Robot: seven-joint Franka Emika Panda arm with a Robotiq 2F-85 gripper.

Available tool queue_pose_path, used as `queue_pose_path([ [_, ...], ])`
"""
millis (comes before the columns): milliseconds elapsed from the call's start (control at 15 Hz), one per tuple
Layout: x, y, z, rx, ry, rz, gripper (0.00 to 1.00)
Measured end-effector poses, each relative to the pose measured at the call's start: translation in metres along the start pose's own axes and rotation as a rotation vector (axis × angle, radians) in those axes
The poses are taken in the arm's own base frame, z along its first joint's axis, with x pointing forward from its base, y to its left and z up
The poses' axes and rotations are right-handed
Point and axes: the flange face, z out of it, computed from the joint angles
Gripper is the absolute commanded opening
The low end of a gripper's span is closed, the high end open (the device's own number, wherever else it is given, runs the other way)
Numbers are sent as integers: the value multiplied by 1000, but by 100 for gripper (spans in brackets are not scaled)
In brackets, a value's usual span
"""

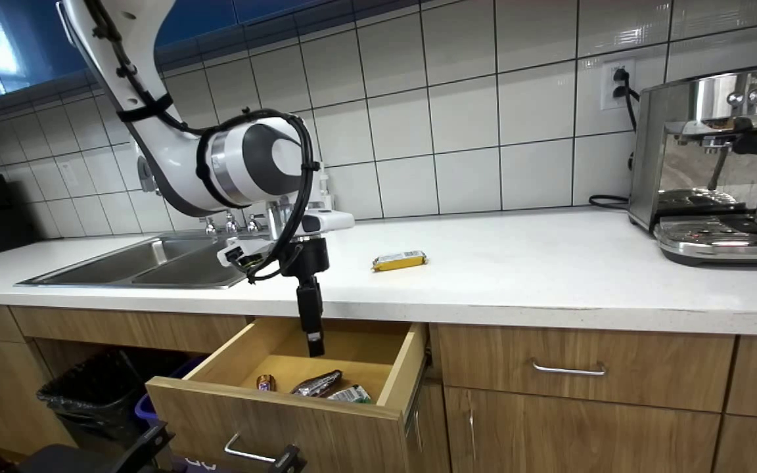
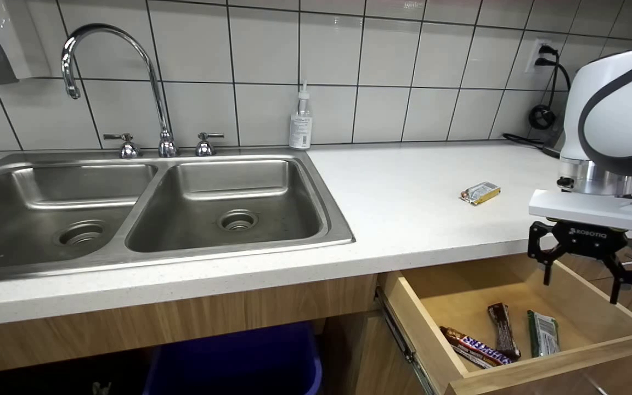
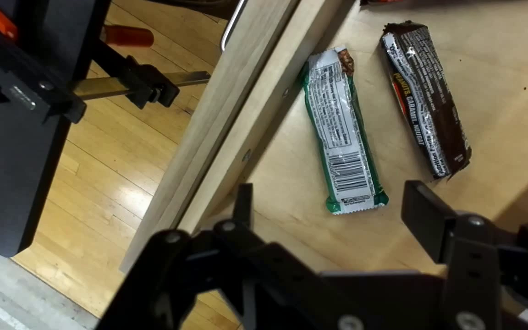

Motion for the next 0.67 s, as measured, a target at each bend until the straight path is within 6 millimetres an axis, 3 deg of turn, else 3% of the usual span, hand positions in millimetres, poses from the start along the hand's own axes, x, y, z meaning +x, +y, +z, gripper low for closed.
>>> queue_pose_path([
  [667,8,-3,-28,53,39,3,100],
])
